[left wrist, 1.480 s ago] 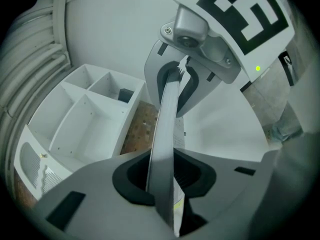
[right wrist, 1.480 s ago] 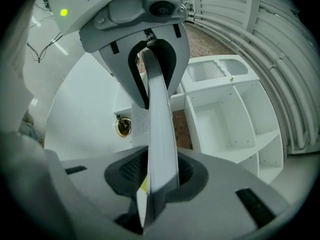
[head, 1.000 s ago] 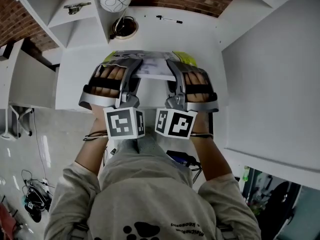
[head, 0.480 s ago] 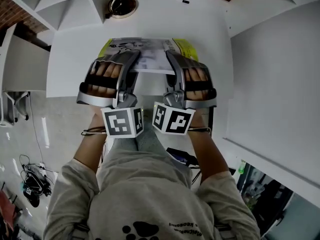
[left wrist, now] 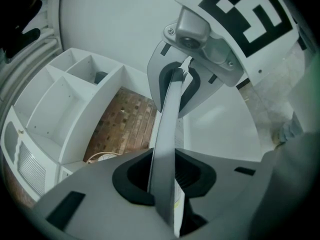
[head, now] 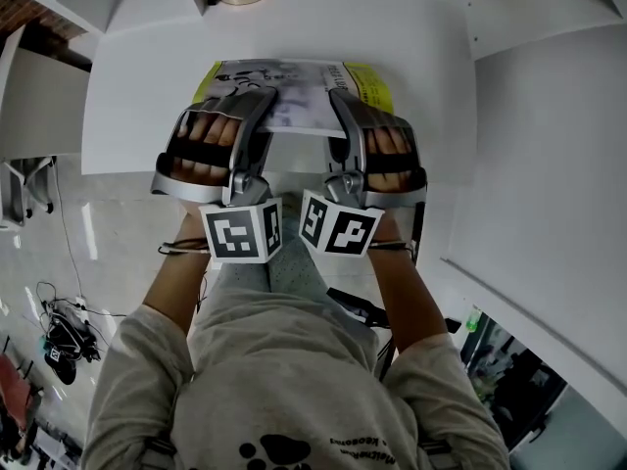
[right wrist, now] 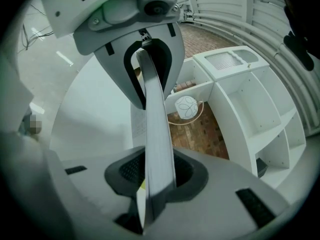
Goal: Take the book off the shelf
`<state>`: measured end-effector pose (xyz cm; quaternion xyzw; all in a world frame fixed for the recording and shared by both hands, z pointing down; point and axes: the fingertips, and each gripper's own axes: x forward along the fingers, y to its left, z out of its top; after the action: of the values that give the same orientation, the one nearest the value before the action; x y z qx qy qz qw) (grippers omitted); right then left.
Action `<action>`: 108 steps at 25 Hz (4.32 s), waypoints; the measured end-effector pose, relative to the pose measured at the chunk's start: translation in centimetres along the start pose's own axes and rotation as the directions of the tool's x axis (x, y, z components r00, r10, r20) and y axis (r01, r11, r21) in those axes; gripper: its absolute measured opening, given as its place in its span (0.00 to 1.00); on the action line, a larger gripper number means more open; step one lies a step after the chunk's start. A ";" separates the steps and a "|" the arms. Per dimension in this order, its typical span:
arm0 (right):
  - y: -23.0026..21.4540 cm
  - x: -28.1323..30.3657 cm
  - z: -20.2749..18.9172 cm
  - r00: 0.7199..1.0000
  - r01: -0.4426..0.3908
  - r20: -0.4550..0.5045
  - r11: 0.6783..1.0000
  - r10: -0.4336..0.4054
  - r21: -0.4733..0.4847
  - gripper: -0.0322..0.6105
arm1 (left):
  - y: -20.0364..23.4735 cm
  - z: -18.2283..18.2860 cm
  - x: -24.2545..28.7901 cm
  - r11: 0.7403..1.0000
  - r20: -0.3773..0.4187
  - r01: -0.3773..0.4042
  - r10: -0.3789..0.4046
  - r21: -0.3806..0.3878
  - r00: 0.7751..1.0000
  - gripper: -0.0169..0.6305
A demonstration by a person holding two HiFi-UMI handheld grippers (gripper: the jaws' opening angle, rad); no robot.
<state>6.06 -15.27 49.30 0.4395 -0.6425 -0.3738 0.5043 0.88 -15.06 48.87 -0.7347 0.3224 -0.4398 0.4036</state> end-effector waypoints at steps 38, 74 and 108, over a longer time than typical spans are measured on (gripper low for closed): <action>15.2 4.1 -2.8 0.909 -0.406 -0.097 0.914 0.405 0.006 0.18 | -14.2 -4.6 5.2 0.912 -0.063 0.394 -0.402 -0.111 0.914 0.18; 20.3 0.4 -1.9 0.567 -0.820 -0.052 0.569 0.822 0.062 0.43 | -18.7 -4.4 1.6 0.555 -0.024 0.782 -0.820 -0.283 0.573 0.36; 15.4 -1.4 0.4 0.641 -0.764 0.016 0.636 0.768 0.109 0.10 | -14.9 -2.9 0.9 0.631 -0.021 0.720 -0.756 -0.288 0.654 0.04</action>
<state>2.89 -8.84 62.97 0.1580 -0.7790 -0.0833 0.6011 0.35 -9.75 63.10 -0.8145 0.0737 -0.5716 0.0665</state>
